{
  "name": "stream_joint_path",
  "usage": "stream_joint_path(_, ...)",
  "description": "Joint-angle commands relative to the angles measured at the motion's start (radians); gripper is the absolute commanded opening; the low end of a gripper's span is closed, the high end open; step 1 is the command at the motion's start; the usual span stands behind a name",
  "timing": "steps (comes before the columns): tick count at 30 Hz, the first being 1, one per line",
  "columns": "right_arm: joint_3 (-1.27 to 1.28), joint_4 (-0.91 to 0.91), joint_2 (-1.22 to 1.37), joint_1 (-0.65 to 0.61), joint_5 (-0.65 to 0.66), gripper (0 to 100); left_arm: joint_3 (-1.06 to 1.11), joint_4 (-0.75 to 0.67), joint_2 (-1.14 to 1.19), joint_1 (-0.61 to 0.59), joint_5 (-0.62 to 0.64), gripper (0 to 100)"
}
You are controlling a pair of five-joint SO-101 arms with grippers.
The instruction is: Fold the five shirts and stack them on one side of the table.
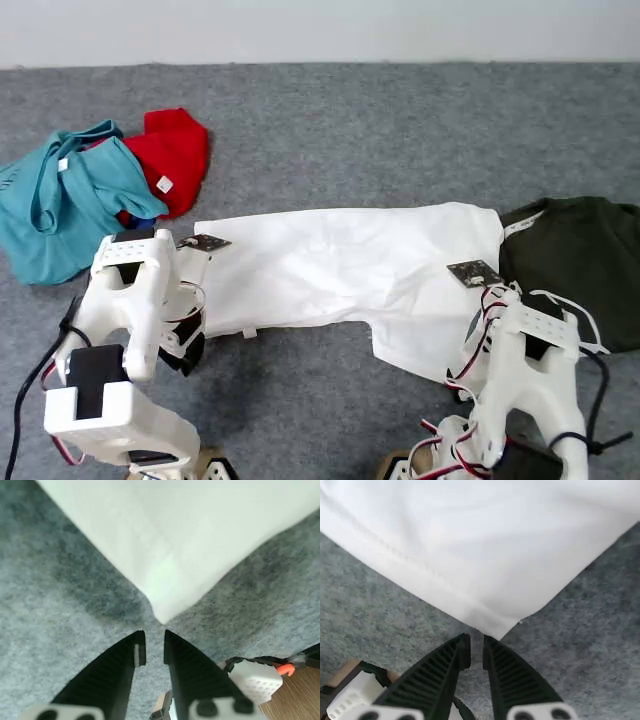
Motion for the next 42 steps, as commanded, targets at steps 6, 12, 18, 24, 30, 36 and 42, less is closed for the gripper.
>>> stream_joint_path(6,-0.018,-0.001,-0.004,0.01,0.014,9.9,0.002,0.0,-0.026,0.005,0.008,8)
stream_joint_path(12,-0.018,0.001,-0.004,0.01,0.014,11.2,0.002,0.0,-0.026,0.005,0.008,8)
stream_joint_path(18,-0.018,-0.001,-0.004,0.01,0.015,11.2,0.002,0.002,-0.026,0.005,0.008,8)
stream_joint_path(24,-0.038,0.015,-0.004,0.018,0.015,11.2,0.004,0.002,-0.026,0.005,0.008,8)
stream_joint_path(30,-0.124,0.068,-0.004,0.039,0.017,11.2,0.028,-0.003,-0.026,0.005,0.008,8)
stream_joint_path(36,-0.117,0.025,0.007,0.038,0.012,11.2,0.028,-0.003,-0.026,0.005,0.008,8)
stream_joint_path(42,-0.071,0.022,-0.002,0.036,0.011,11.1,0.028,-0.003,-0.026,0.005,0.008,8)
